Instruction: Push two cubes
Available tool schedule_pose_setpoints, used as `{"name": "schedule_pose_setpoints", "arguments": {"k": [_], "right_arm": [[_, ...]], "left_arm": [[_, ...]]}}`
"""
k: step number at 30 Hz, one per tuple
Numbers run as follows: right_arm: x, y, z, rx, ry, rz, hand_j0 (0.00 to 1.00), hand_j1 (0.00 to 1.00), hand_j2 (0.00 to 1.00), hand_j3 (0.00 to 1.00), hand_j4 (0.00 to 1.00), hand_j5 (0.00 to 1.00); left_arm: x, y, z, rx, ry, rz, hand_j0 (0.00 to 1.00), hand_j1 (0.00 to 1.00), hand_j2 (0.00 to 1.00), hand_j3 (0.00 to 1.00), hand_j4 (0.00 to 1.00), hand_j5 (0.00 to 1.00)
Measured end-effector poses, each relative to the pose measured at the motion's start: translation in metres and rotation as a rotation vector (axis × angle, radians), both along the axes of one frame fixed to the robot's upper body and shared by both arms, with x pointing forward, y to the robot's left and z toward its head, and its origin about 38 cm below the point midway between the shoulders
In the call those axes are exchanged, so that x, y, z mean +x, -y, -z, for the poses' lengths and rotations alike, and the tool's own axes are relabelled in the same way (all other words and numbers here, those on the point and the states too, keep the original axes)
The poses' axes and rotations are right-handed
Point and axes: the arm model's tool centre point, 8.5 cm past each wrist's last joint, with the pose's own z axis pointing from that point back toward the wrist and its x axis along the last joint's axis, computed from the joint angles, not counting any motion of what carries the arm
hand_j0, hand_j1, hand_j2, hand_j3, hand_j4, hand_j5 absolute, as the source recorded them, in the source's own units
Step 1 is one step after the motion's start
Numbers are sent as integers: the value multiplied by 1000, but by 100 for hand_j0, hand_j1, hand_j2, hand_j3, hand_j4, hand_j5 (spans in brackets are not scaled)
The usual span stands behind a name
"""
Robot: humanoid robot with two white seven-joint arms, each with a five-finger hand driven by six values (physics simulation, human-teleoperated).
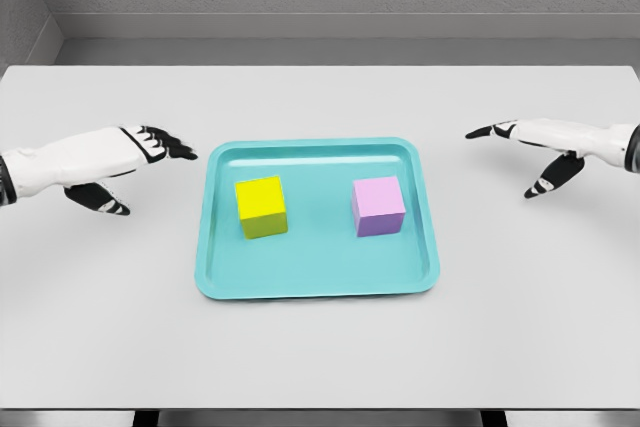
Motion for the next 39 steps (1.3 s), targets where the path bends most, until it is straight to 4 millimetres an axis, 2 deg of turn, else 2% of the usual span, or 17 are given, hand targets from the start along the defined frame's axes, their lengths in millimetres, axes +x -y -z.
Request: {"name": "schedule_pose_setpoints", "arguments": {"k": [5, 6, 10, 13, 14, 17, 19, 24, 25, 31, 36, 39], "right_arm": [[0, 0, 0, -2, 0, -2, 100, 100, 100, 100, 100, 100], [0, 0, 0, -1, 0, -1, 100, 100, 100, 100, 100, 100], [2, -5, -3, -7, 4, -15, 100, 100, 100, 100, 100, 100], [2, -7, -1, -18, 0, -23, 100, 100, 100, 100, 100, 100], [3, -7, -3, -28, 5, -27, 94, 94, 94, 94, 94, 94], [5, -10, -5, -49, 14, -37, 39, 39, 39, 39, 39, 39], [6, -11, -4, -60, 15, -43, 16, 16, 16, 16, 16, 16], [10, -22, -14, -94, 48, -78, 16, 16, 16, 16, 16, 16], [13, -28, -18, -108, 64, -96, 16, 16, 16, 16, 16, 16], [13, -63, -14, -190, 103, -199, 16, 16, 16, 16, 16, 16], [16, -86, -25, -253, 137, -280, 16, 16, 16, 16, 16, 16], [11, -94, -13, -276, 112, -315, 16, 16, 16, 16, 16, 16]], "left_arm": [[-7, 4, -7, 20, 13, 22, 100, 100, 100, 100, 100, 100], [-11, 6, -2, 22, 3, 29, 98, 98, 98, 98, 98, 98], [-13, 18, -2, 42, 26, 58, 94, 94, 94, 94, 94, 94], [-13, 36, 8, 60, 35, 86, 91, 91, 91, 91, 91, 91], [-13, 39, 11, 68, 37, 90, 86, 86, 86, 86, 86, 86], [-13, 40, 15, 95, 39, 90, 80, 80, 80, 80, 80, 80], [-12, 38, 16, 106, 40, 85, 78, 78, 78, 78, 78, 78], [-11, 42, 21, 99, 35, 85, 76, 76, 76, 76, 76, 76], [-11, 44, 21, 94, 36, 87, 76, 76, 76, 76, 76, 76], [-9, 52, 22, 71, 39, 97, 76, 76, 76, 76, 76, 76], [-9, 60, 24, 54, 39, 105, 75, 75, 75, 75, 75, 75], [-9, 65, 26, 45, 37, 112, 75, 75, 75, 75, 75, 75]]}}
